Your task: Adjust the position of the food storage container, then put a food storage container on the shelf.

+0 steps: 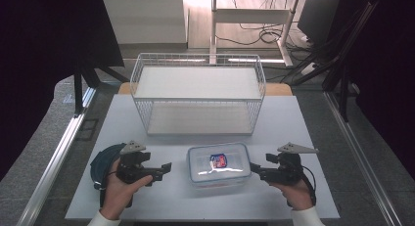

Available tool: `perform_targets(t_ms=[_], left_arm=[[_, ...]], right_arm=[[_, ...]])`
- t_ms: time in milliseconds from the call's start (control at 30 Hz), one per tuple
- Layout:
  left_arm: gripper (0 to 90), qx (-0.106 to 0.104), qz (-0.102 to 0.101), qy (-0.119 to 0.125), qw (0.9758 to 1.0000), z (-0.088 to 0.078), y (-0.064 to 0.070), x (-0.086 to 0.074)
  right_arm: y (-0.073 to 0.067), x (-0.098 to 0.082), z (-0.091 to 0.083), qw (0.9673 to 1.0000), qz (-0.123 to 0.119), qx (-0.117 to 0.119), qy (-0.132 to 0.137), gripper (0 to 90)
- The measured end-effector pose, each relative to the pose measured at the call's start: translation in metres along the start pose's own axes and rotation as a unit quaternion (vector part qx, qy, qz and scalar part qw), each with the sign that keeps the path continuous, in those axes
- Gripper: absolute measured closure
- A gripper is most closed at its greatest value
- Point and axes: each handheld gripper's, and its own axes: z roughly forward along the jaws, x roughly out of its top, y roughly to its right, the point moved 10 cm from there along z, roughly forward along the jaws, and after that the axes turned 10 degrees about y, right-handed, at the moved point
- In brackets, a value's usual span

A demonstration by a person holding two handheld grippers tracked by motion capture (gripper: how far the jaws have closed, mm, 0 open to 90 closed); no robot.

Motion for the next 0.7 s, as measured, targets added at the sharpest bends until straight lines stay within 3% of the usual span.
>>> perform_targets(t_ms=[167,400,700], left_arm=[[10.3,-0.021,-0.004,-0.004,0.9998,0.003,0.005,-0.003],[8.9,-0.027,-0.009,-0.002,0.9996,0.006,0.011,-0.003],[4.6,-0.044,-0.035,-0.007,0.9984,0.017,0.026,0.001]], right_arm=[[0.004,-0.001,-0.001,0.9999,0.01,0.002,-0.002,19.6],[0.005,0.0,-0.004,0.9998,0.018,0.012,0.001,17.9],[-0.001,0.002,-0.004,0.9984,0.033,0.045,-0.005,16.2]])
